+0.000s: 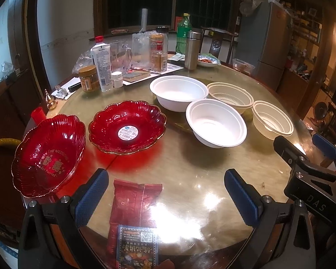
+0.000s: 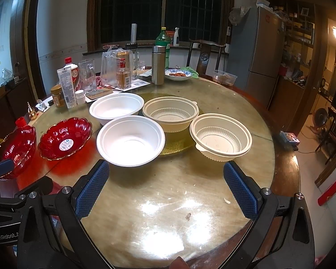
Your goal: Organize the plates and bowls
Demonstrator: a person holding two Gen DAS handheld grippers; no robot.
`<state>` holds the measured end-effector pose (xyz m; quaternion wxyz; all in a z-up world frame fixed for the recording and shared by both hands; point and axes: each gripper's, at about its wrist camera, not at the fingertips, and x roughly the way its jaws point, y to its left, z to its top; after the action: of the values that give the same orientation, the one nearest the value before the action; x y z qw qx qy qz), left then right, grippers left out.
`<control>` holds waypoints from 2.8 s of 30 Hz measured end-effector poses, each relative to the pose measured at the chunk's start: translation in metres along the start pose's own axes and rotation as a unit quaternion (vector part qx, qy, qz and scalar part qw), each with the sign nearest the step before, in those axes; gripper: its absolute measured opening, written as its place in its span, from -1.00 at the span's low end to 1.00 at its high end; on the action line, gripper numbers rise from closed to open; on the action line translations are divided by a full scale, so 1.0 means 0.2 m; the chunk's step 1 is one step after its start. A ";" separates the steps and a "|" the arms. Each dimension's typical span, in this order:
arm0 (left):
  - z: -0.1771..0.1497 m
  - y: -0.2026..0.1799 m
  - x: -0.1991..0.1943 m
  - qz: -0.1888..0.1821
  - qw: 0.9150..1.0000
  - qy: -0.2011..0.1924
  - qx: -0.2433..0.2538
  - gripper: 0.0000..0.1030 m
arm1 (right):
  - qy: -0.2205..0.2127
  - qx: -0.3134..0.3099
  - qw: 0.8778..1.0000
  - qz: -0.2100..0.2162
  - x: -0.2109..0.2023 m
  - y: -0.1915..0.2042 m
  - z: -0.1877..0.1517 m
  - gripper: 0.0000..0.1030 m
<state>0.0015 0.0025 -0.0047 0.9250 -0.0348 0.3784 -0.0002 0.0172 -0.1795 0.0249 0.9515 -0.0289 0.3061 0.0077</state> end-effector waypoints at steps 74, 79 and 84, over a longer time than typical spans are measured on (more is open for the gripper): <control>-0.09 1.06 -0.32 0.095 0.968 -0.042 -0.230 0.99 | 0.150 -0.010 0.931 0.332 0.17 0.70 0.12 0.99; -0.11 1.36 -0.19 0.126 0.950 -0.002 -0.285 0.99 | 0.216 0.005 0.909 0.356 0.34 1.01 0.09 0.88; -0.11 1.44 -0.04 0.108 0.948 0.023 -0.299 0.99 | 0.289 0.071 0.882 0.365 0.55 1.15 0.06 0.62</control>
<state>-0.0270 0.2896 -0.0321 0.8579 -0.2683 0.3836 0.2117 0.1063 0.0509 -0.0422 0.7503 0.1516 0.5557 0.3244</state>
